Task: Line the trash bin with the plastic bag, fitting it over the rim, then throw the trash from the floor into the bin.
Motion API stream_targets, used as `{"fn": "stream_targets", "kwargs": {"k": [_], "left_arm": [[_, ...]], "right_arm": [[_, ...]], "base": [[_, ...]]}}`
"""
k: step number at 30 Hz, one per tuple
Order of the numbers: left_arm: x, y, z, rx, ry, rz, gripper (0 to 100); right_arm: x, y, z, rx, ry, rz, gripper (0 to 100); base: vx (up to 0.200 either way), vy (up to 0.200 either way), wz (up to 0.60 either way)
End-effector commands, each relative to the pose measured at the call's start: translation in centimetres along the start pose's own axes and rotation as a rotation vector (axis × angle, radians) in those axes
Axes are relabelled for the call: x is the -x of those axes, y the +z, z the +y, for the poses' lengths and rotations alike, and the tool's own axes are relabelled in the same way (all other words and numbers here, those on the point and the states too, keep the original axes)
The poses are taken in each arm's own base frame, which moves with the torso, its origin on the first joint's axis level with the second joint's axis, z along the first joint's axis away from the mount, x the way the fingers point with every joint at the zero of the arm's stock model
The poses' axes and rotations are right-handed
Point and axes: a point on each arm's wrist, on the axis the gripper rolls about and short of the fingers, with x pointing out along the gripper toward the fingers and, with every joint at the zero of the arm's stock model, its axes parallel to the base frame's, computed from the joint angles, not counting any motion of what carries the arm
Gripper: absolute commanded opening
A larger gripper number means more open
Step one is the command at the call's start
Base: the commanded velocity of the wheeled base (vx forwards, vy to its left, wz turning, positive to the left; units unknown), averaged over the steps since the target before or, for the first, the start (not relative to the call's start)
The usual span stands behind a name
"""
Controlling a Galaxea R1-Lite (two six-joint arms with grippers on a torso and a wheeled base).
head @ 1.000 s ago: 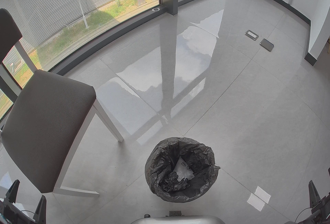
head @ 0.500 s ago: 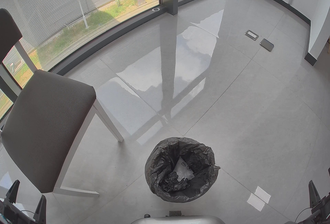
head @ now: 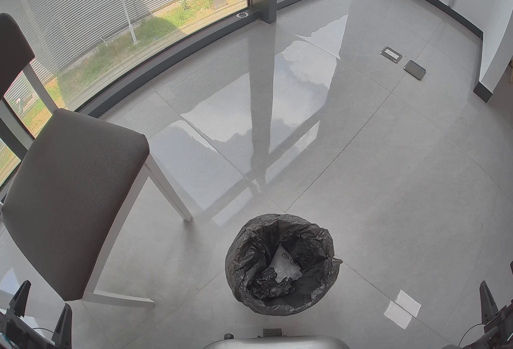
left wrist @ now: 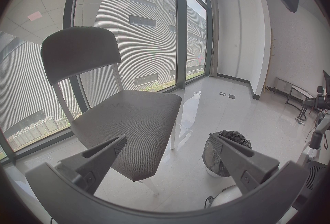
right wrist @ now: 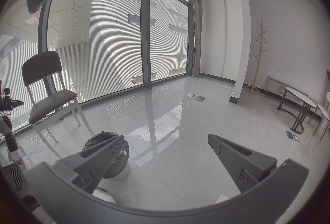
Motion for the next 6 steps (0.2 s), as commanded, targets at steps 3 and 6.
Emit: {"fn": "stream_targets", "kwargs": {"k": [3,6], "left_arm": [[-0.01,-0.48,-0.01,0.001,0.0,0.002,100],[-0.01,-0.48,-0.01,0.0,0.0,0.002,100]], "right_arm": [[-0.08,-0.5,0.0,-0.001,-0.001,0.01,100],[-0.08,-0.52,0.0,-0.006,-0.001,0.012,100]], "base": [[0.0,0.0,0.0],[0.0,0.0,0.0]]}}
